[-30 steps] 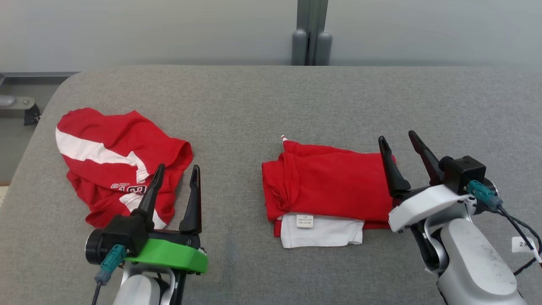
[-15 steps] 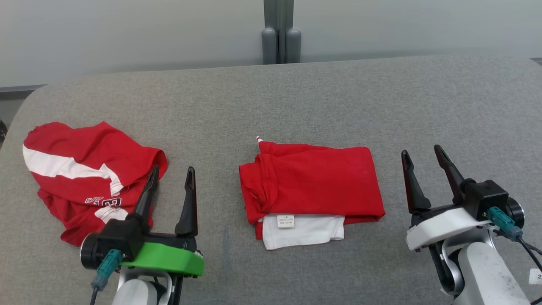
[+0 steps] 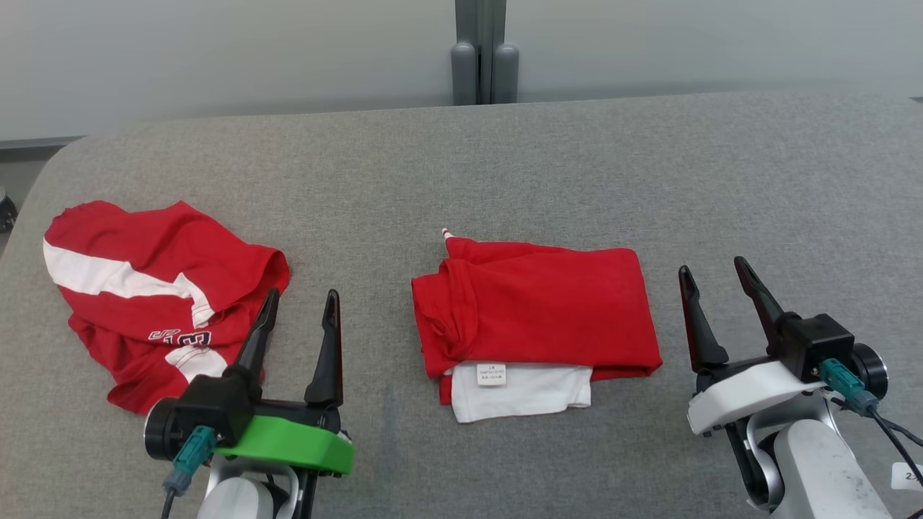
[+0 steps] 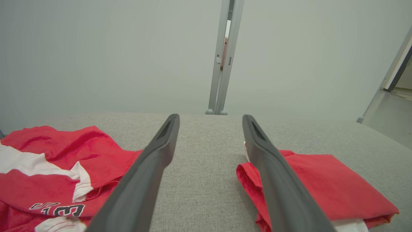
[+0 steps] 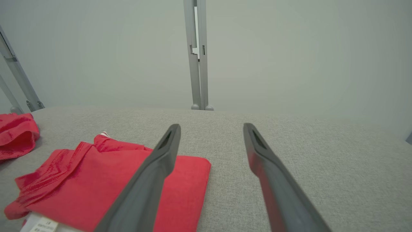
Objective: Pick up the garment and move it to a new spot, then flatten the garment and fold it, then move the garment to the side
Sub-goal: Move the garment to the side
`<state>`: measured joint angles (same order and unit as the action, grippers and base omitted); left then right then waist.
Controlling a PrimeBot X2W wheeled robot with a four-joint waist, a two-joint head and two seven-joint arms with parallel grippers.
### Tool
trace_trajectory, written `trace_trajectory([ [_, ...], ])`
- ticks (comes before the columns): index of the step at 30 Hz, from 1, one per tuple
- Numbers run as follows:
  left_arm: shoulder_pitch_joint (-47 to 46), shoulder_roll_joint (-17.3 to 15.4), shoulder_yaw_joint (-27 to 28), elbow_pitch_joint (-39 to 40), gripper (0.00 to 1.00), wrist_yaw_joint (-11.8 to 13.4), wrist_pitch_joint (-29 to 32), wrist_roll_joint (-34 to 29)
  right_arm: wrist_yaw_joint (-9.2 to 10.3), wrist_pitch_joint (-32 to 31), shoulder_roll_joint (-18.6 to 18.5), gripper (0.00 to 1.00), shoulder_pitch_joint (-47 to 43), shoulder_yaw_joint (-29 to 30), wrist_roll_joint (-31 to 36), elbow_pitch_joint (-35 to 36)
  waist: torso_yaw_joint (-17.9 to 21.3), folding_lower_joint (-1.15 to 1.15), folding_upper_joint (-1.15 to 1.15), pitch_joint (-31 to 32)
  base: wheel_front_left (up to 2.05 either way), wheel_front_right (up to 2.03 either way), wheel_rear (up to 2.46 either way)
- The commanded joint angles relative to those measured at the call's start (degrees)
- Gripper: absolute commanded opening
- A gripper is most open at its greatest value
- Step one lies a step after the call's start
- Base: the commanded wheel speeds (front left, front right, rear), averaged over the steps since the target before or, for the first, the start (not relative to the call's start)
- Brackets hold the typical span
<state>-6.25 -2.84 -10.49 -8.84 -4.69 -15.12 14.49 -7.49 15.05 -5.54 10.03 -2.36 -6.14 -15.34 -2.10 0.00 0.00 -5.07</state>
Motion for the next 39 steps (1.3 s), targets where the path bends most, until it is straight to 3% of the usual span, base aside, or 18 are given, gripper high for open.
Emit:
trace_trajectory([
  [1, -0.56, -0.12, -0.13, 0.07, 1.00, 0.01, -0.02, -0.10, 0.00, 0.17, 0.02, 1.00, 0.83, 0.20, 0.38, -0.97, -0.49, 0.00, 0.00, -0.65, 0.00, 0.00, 0.00],
  [14, -3.30, -0.12, -1.76, -0.03, 1.00, -0.63, -0.02, -0.03, 0.00, -1.09, 1.46, 1.00, 7.80, 1.86, -0.96, -17.81, -4.57, 0.00, 0.00, -6.19, 0.00, 0.00, 0.00],
  [28, -3.97, -0.12, -2.31, -0.28, 1.00, -0.85, -0.02, -0.48, 0.00, -0.80, 2.04, 1.00, 12.93, 0.73, -4.98, -31.49, -6.79, 0.00, 0.00, -6.75, 0.00, 0.00, 0.00],
  [29, -3.88, -0.12, -2.30, -0.27, 1.00, -0.86, -0.02, -0.57, 0.00, -0.84, 2.06, 0.85, 13.17, 0.38, -5.26, -32.12, -6.78, 0.00, 0.00, -6.71, 0.00, 0.00, 0.00],
  [30, -3.79, -0.12, -2.28, -0.24, 1.00, -0.89, -0.02, -0.72, 0.00, -0.78, 2.12, 0.24, 13.43, -0.03, -5.55, -32.76, -6.71, 0.00, 0.00, -6.66, 0.00, 0.00, 0.00],
  [31, -3.73, -0.12, -2.26, -0.23, 1.00, -0.91, -0.01, -0.88, 0.00, -0.73, 2.12, 0.00, 13.70, -0.37, -5.43, -33.13, -6.61, 0.00, 0.00, -6.62, 0.00, 0.00, 0.00],
  [39, -3.28, -0.12, -1.81, 0.27, 1.00, -1.18, -0.02, -2.12, 0.05, 0.09, 0.13, 0.00, 16.35, -3.32, -2.13, -30.82, -3.63, 0.00, 0.00, -6.22, 0.00, 0.00, 0.00],
])
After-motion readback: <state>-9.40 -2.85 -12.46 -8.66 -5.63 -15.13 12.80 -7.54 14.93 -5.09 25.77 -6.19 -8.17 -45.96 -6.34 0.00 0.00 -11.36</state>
